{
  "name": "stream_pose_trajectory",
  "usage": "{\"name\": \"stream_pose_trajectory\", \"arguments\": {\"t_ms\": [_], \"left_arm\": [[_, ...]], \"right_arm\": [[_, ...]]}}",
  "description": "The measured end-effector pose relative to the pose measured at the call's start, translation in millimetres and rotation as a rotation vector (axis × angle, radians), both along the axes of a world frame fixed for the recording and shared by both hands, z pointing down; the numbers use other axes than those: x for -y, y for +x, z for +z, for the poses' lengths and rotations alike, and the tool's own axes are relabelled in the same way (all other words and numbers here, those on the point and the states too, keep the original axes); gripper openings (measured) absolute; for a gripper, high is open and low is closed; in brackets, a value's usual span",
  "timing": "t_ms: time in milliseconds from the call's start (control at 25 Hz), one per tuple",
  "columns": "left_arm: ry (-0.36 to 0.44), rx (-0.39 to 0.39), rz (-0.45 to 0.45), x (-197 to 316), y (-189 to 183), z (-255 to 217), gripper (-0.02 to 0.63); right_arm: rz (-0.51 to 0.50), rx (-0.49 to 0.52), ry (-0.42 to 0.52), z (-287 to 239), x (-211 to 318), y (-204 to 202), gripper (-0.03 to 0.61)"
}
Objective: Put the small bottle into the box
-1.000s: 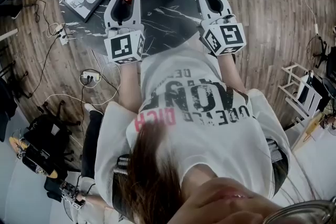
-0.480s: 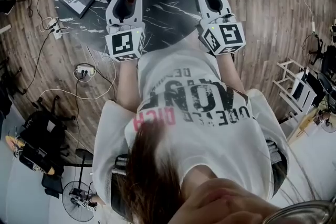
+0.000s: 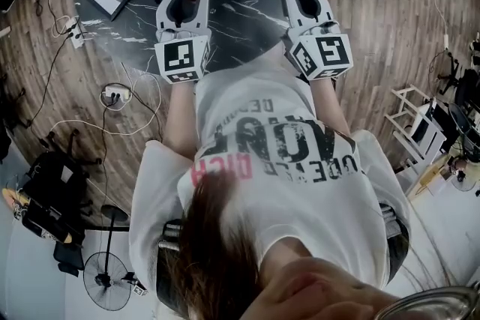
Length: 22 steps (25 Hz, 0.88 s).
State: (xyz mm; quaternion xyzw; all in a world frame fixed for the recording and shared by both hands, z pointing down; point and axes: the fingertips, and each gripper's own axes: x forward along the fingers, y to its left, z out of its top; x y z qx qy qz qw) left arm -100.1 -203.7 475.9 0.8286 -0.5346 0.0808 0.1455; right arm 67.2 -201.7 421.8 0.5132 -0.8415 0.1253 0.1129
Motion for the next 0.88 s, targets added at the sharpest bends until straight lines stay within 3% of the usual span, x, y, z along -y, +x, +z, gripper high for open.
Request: {"name": "stream_pose_trajectory", "arguments": {"t_ms": [880], "left_arm": [[-0.114, 0.043, 0.006, 2, 3, 61, 0.144]], "right_arm": [[-0.015, 0.002, -0.06, 20, 4, -13, 0.002]]}}
